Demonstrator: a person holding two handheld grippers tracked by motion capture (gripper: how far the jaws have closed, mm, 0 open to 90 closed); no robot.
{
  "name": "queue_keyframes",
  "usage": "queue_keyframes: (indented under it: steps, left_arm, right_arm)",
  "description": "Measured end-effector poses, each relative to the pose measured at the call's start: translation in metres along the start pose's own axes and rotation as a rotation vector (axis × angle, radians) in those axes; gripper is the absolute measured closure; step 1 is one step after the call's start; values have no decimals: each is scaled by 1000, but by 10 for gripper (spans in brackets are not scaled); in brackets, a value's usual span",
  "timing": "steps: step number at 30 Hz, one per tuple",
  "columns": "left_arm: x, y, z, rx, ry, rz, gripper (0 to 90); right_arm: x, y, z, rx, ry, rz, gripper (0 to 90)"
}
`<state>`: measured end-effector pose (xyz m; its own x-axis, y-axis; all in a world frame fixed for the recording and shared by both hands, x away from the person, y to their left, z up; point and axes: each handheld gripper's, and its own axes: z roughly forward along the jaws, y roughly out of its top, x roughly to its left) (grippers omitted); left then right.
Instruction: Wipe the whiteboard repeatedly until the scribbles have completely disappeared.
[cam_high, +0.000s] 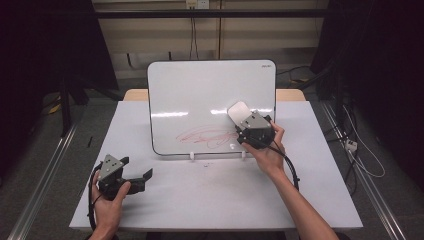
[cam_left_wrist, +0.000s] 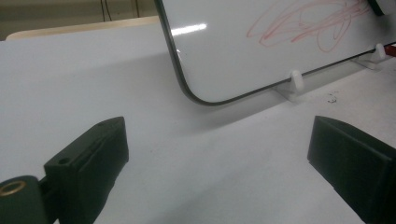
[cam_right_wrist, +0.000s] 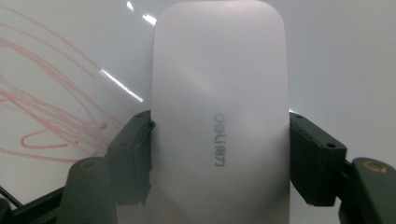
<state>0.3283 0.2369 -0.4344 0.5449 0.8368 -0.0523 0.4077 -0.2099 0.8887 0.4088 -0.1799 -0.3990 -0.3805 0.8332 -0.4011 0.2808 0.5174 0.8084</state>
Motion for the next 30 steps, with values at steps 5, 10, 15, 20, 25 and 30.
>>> queue_keyframes:
  steps: [5,10,15,20,25,30]
  left_arm:
    - [0,0,-1,-9,5,-13,52]
    - [0,0,-1,-8,2,-4,52]
    - [1,0,0,-6,5,-9,52]
    - [-1,1,1,-7,1,-8,52]
    - [-1,1,3,-7,1,-9,52]
    - [-1,1,4,0,-5,-2,52]
  right_arm:
    - [4,1,-1,8,-20,-17,320]
    - [7,1,0,11,-27,-11,320]
    - [15,0,0,12,-22,-9,320]
    - [23,0,0,14,-16,-16,320]
    - [32,-1,0,17,7,-36,320]
    - [43,0,1,24,25,-78,320]
